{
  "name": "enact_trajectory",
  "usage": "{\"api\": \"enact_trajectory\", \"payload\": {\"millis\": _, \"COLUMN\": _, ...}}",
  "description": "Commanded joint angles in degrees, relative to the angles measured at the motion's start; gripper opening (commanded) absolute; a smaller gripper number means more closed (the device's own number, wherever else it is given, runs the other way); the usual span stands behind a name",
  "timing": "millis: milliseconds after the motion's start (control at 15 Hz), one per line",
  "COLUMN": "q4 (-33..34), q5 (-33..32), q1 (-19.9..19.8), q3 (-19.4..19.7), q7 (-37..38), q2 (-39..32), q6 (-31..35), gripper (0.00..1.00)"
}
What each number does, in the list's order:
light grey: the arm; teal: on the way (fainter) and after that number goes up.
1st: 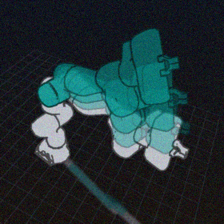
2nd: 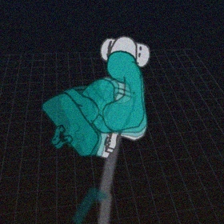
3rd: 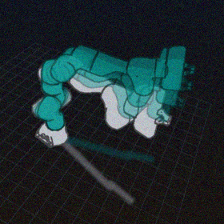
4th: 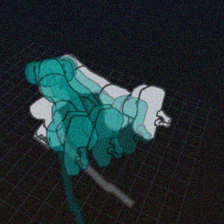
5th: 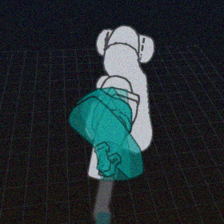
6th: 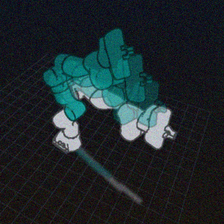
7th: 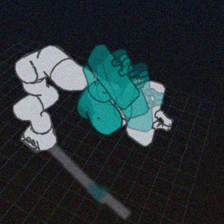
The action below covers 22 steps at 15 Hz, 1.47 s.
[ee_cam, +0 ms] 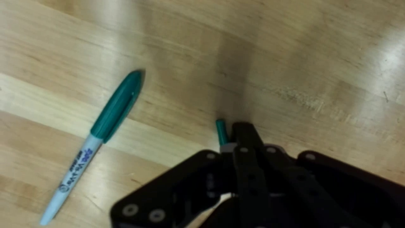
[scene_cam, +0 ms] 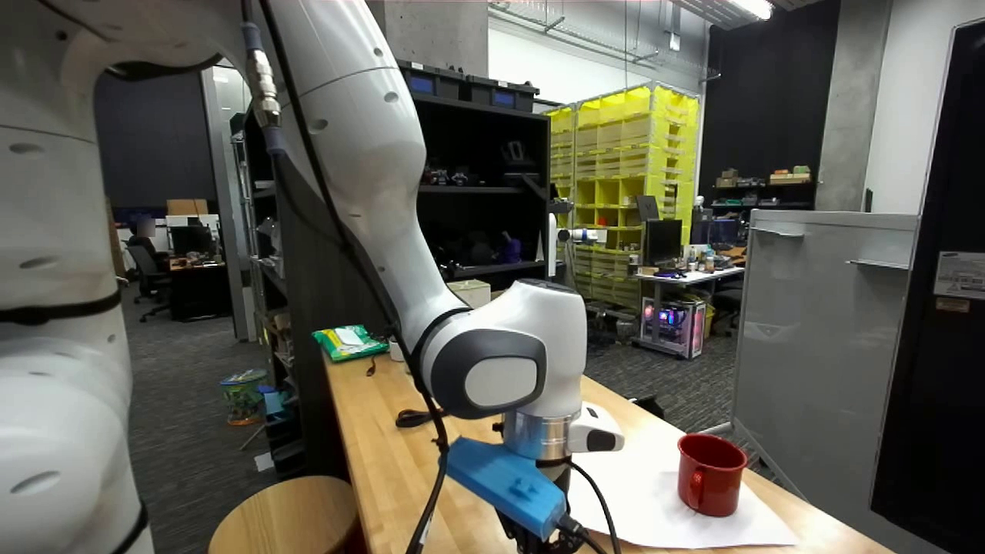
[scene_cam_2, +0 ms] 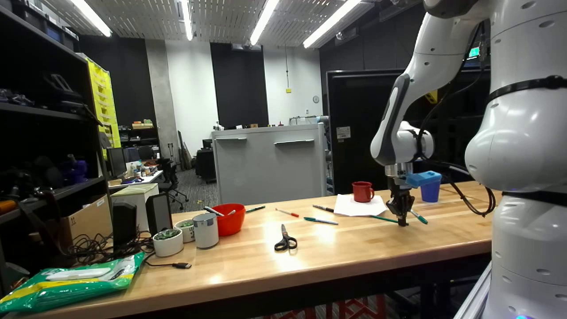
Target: Take the green pen out of the orange mug and place it on the right side of the counter.
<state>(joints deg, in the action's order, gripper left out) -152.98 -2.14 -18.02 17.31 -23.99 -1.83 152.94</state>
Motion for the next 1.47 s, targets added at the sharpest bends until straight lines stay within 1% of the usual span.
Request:
{"api": "enact_trajectory", "payload": {"millis": 0, "q4": 0.9, "q5": 0.3, "q1": -0.7, "q3": 0.5, "q7": -1.7, "q2": -1.0, "q6": 0.0, "gripper": 0.00}}
{"api": "enact_trajectory", "payload": {"millis": 933, "q4": 5.6, "q5": 0.9, "q1": -1.3, "q3": -0.2, "q7": -2.4, "q2": -4.4, "q6": -1.2, "gripper": 0.00}}
{"api": "enact_trajectory", "payload": {"millis": 1400, "q4": 5.8, "q5": -0.9, "q1": -1.2, "q3": 0.3, "q7": -1.4, "q2": -2.2, "q6": -1.6, "gripper": 0.00}}
